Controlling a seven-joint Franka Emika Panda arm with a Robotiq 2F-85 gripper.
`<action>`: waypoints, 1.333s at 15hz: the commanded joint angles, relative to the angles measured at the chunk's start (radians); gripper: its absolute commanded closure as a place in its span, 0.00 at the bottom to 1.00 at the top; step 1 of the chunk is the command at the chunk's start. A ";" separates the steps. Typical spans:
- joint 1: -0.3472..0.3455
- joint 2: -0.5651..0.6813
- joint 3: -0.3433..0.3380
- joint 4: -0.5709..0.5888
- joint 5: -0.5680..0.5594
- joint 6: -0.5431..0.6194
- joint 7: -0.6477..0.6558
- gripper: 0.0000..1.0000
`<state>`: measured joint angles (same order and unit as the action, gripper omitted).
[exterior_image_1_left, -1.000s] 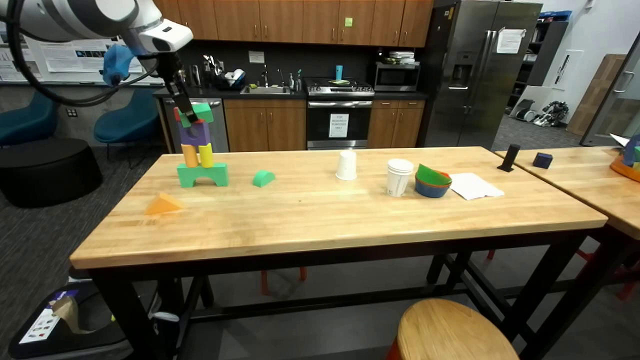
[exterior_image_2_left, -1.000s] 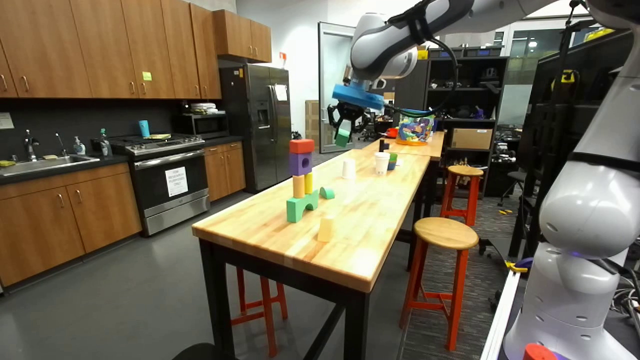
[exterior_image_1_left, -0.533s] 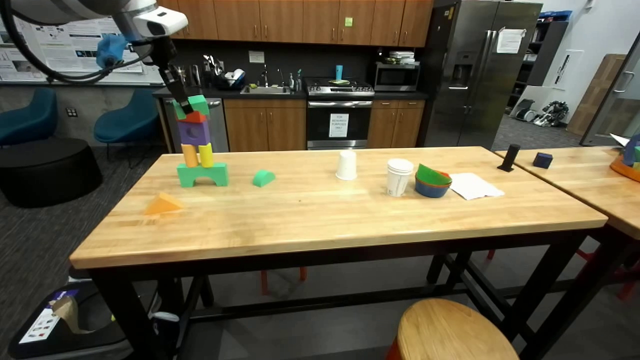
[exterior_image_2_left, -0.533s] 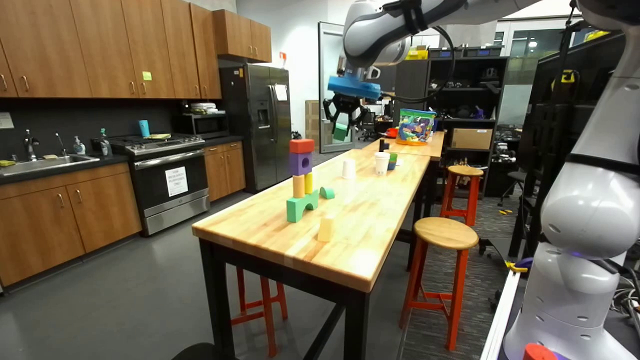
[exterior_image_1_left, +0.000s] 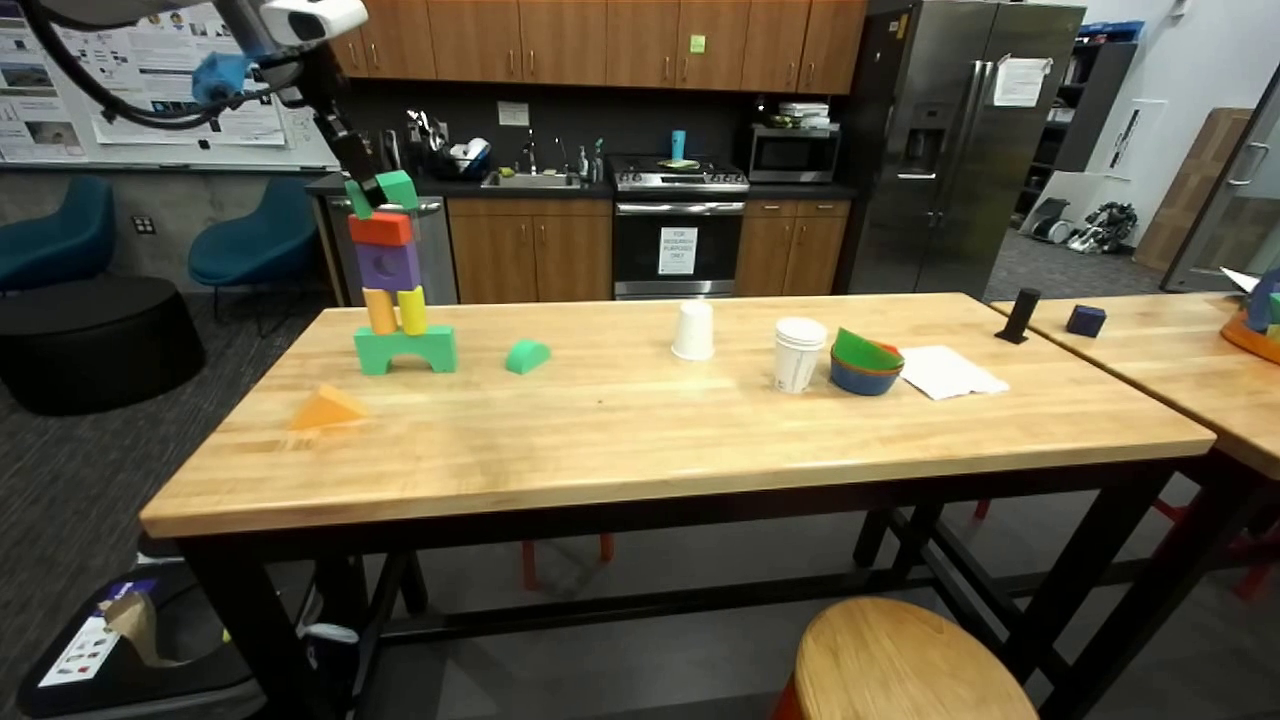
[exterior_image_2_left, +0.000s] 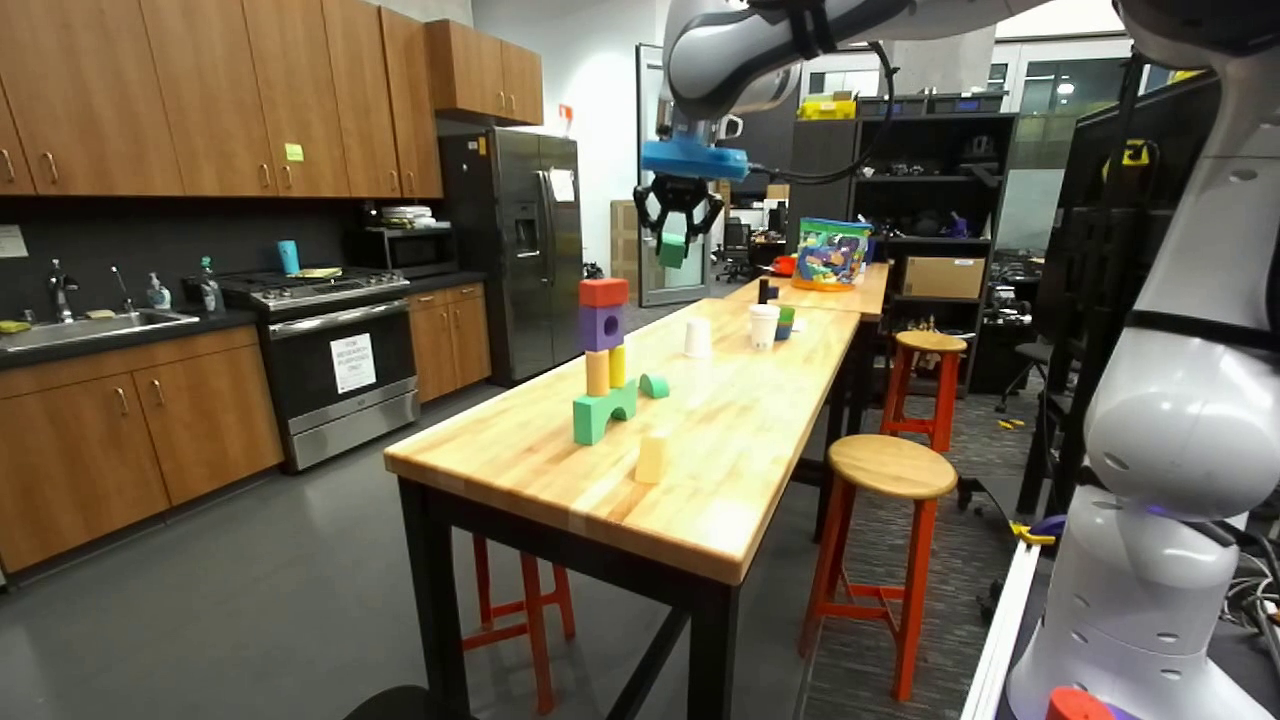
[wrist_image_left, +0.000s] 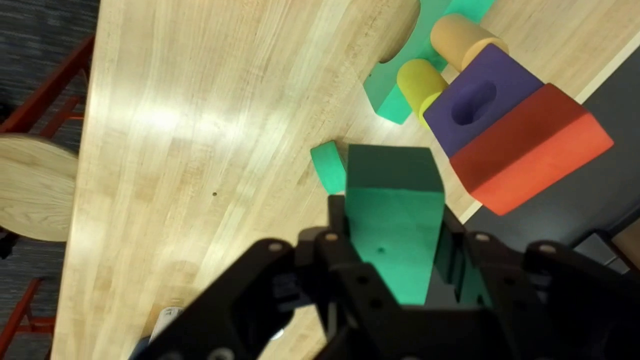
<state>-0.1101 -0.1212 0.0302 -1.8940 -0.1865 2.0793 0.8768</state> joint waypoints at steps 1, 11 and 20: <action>0.023 0.059 0.000 0.102 -0.049 -0.064 0.018 0.84; 0.071 0.167 -0.015 0.257 -0.050 -0.120 0.102 0.84; 0.097 0.243 -0.043 0.347 -0.080 -0.083 0.502 0.84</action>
<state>-0.0364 0.0941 0.0143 -1.5925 -0.2410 1.9885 1.2339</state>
